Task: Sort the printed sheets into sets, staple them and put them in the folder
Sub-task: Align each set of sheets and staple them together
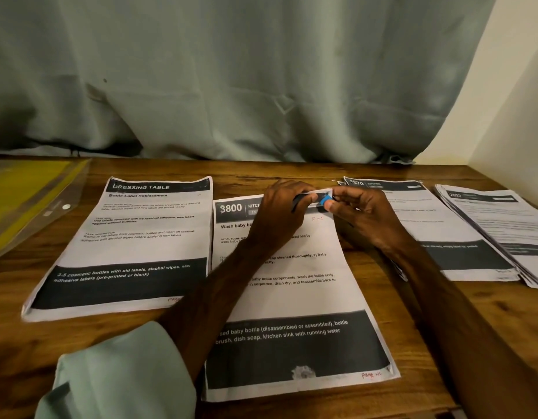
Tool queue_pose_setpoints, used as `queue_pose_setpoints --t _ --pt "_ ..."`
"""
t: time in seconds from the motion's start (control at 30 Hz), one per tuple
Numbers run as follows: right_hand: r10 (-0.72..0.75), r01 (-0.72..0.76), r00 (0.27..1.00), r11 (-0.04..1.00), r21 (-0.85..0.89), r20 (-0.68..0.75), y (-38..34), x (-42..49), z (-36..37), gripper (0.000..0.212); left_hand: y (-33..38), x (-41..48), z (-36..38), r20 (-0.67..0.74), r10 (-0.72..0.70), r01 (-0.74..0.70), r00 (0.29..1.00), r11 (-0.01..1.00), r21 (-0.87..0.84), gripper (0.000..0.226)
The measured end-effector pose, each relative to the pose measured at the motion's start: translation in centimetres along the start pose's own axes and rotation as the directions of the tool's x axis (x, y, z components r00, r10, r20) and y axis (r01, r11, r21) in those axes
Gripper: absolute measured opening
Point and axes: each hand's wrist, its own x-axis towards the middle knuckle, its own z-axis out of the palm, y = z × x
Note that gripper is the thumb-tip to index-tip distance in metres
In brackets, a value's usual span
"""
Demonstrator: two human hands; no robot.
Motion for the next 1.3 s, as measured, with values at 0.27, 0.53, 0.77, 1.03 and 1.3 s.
queue_pose_setpoints --t 0.27,0.53,0.77,1.03,1.3 --pt "0.01 -0.01 1.0 1.0 0.016 0.02 -0.15 -0.19 0.15 0.022 -0.09 -0.03 0.0 -0.047 0.01 -0.01 0.999 1.0 0.0 0.021" --pt "0.022 -0.024 0.999 0.998 0.062 0.028 -0.29 -0.3 0.4 0.022 0.2 0.02 -0.23 -0.01 -0.009 0.009 1.0 0.999 -0.045 0.024" --pt "0.016 -0.019 1.0 0.995 0.103 0.025 -0.31 -0.39 0.64 0.025 0.28 -0.08 -0.31 0.01 -0.059 0.059 0.998 0.994 -0.09 0.026" --pt "-0.022 0.021 1.0 0.996 0.088 0.009 -0.06 -0.13 0.7 0.023 0.25 0.04 -0.44 -0.004 -0.04 0.039 0.999 0.993 -0.108 0.019" --pt "-0.034 0.034 0.999 0.998 0.052 0.0 0.22 0.11 0.94 0.023 0.1 -0.01 -0.42 -0.015 -0.057 0.055 0.998 0.991 -0.124 0.02"
